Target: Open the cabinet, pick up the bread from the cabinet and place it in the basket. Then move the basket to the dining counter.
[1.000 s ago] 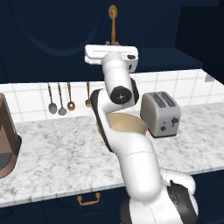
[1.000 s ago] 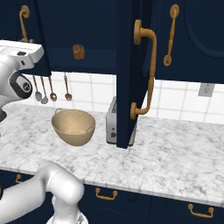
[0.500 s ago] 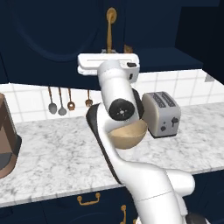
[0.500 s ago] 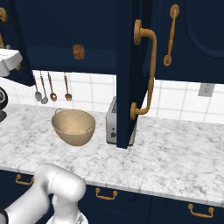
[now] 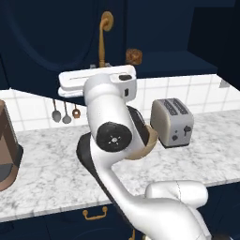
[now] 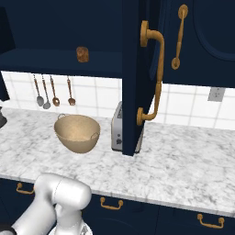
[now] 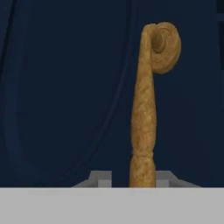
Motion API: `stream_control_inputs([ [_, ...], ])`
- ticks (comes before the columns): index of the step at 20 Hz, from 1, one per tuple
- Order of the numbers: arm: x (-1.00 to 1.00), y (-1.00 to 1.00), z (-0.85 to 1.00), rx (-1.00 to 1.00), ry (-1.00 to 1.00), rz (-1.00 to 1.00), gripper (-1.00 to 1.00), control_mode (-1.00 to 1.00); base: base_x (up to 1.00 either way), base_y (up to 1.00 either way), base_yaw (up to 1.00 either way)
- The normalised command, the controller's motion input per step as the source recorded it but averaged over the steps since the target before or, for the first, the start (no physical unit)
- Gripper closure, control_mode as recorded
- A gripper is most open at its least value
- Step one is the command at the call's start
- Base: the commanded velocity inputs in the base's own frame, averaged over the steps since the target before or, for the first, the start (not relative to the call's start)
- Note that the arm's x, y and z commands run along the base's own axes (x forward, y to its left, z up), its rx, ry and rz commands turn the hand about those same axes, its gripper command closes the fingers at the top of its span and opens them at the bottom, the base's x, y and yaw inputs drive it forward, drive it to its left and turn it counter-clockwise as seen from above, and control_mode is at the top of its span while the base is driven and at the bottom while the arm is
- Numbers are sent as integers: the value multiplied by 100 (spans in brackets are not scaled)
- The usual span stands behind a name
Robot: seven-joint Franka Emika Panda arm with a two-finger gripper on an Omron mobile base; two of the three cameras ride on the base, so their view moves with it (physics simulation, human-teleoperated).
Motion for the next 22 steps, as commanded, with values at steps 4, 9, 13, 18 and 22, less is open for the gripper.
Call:
stream_control_inputs([
  [4,-78,100,0,-10,10,0,100,-100,0,0,0],
  [9,-67,96,0,-7,8,0,100,-100,0,0,0],
  [13,-45,69,0,-4,7,0,-100,-100,0,0,0],
  [18,-6,3,0,0,1,0,-100,-100,0,0,0],
  [22,-88,-12,0,0,0,0,-100,-100,0,0,0],
])
